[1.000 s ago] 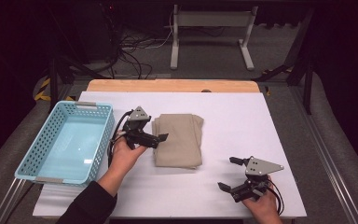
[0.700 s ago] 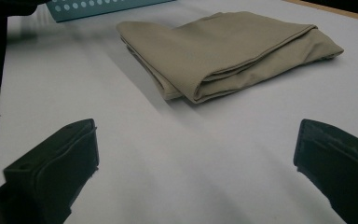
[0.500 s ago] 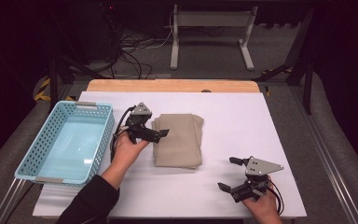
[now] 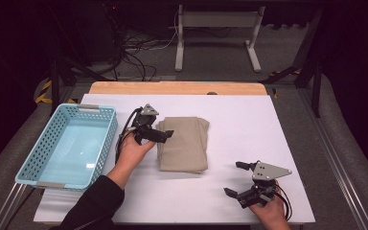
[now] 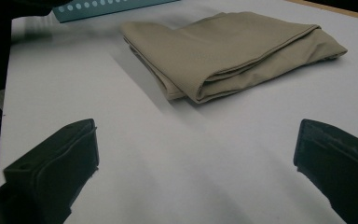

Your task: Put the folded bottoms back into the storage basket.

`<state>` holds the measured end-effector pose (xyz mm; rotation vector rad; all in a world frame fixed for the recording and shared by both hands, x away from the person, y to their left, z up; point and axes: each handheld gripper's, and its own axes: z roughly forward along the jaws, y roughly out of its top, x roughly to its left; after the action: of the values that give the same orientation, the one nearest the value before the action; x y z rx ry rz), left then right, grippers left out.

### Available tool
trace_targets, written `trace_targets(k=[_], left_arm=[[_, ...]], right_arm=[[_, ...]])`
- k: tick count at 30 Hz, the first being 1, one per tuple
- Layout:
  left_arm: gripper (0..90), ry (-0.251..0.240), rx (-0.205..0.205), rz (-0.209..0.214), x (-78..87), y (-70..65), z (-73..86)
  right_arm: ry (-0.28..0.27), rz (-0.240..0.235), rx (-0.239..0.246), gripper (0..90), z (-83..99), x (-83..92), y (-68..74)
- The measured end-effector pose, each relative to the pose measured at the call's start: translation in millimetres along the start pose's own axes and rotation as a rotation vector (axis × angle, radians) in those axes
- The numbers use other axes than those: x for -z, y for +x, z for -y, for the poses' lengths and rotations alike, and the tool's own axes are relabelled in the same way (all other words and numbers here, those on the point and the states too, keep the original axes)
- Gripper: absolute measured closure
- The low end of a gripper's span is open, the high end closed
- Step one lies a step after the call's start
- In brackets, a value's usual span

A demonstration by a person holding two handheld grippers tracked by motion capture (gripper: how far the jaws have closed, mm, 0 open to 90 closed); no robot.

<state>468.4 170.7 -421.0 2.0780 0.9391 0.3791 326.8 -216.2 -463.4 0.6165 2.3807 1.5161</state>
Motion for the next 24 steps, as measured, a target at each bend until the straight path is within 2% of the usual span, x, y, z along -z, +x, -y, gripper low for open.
trace_targets(k=[11, 14, 16, 24], left_arm=[[3.8, 0.089, 0.038, -0.053, -26.6, 10.9, 4.4], [3.8, 0.102, 0.059, -0.058, -33.4, 13.0, 5.3], [3.8, 0.114, 0.054, -0.065, -37.3, 14.4, 5.4], [3.9, 0.149, 0.076, -0.080, -53.4, 16.8, 5.9]], right_arm=[[0.002, -0.002, -0.001, 0.6, 0.3, 0.0, 0.0], [0.002, -0.002, -0.002, 0.6, 0.3, 0.1, -0.1], [0.002, -0.003, -0.003, 0.6, 0.3, 0.1, -0.1], [0.002, -0.005, -0.002, 0.6, 0.5, 0.2, -0.4]])
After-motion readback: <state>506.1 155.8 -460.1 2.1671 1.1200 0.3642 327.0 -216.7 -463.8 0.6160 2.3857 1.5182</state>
